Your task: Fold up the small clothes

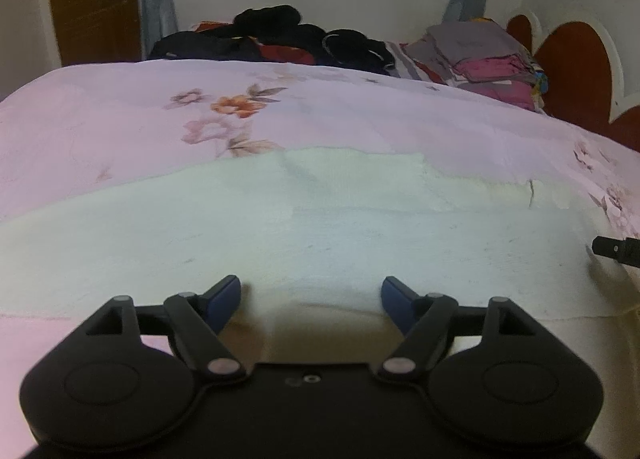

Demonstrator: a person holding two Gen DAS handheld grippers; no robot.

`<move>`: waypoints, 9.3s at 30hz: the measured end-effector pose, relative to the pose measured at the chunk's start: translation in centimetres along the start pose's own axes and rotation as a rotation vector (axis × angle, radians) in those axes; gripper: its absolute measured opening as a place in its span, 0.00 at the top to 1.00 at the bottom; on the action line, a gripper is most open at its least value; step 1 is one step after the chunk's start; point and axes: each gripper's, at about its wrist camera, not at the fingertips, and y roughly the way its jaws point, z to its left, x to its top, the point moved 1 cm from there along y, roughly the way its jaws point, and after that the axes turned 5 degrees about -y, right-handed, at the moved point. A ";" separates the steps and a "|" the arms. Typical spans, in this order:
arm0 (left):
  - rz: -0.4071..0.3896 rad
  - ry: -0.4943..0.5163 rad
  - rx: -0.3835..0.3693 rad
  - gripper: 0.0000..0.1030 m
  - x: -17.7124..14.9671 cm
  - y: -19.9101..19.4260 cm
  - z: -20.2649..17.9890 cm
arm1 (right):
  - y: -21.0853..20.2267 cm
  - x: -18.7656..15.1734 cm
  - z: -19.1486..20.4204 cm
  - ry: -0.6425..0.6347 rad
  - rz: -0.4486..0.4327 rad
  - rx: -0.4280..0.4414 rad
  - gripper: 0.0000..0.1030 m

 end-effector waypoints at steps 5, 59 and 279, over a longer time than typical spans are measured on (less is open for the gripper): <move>0.014 -0.100 0.032 0.24 -0.4 -1.8 3.0 | -0.4 -1.1 3.6 -0.059 0.040 0.061 0.41; -0.282 -0.646 0.012 0.97 2.7 -6.6 27.5 | 1.9 -2.7 22.8 -0.230 0.083 0.193 0.41; 0.033 0.123 -0.017 0.35 -15.0 -19.5 5.8 | -24.5 -20.0 0.0 -0.126 0.114 0.097 0.37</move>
